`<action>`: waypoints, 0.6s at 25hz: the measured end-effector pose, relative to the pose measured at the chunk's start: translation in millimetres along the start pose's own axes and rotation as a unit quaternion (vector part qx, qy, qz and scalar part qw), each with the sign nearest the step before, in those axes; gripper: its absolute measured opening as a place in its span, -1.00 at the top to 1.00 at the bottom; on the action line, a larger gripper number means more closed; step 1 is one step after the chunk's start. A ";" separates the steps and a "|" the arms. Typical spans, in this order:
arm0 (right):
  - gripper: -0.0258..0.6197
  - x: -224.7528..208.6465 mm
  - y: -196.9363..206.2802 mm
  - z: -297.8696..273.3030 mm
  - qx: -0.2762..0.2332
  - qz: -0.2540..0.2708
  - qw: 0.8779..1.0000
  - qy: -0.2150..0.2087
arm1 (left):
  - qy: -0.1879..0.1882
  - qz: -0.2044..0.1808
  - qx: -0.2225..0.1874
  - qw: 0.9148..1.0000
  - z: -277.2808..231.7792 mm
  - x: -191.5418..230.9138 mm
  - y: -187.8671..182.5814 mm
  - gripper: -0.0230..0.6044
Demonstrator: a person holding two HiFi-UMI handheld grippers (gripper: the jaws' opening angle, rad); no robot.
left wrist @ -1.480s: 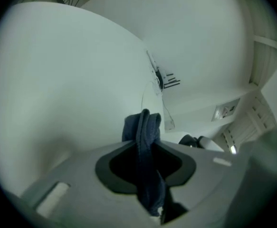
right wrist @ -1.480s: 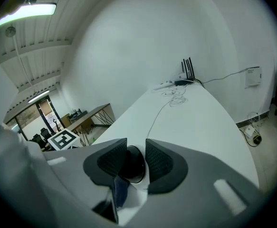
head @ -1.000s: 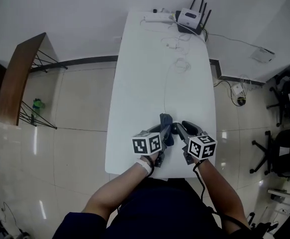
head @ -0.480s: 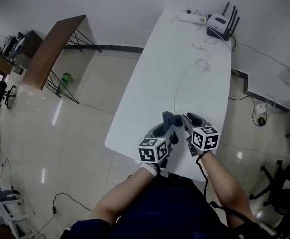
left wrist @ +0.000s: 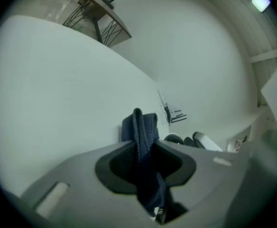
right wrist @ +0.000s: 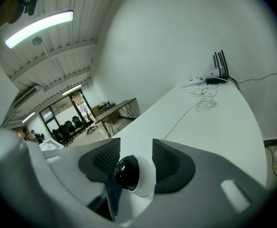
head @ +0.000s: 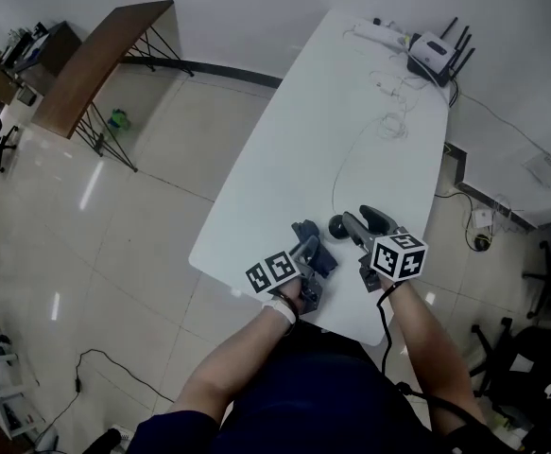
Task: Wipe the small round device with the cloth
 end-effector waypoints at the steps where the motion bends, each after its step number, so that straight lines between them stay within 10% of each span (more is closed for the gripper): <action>1: 0.26 0.7 2.4 -2.2 0.012 0.008 1.000 0.006 | 0.008 0.009 0.006 1.000 -6.4 0.8 2.5 0.61; 9: 0.37 0.0 8.5 -8.3 0.032 0.000 0.999 0.035 | 0.014 0.061 0.004 0.998 -28.5 10.3 10.5 0.61; 15: 0.39 -6.7 6.3 -13.8 0.040 0.004 0.999 0.000 | 0.006 0.016 -0.047 0.999 -20.7 -26.4 -3.7 0.60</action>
Point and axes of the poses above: the fingertips, and each gripper's own axes: z backward along the fingers, x to its left, y out of its underside, the point moved 10 cm from there along z, backward along the fingers, and after that the axes turned 14 degrees about -z, right-handed, at the moved point
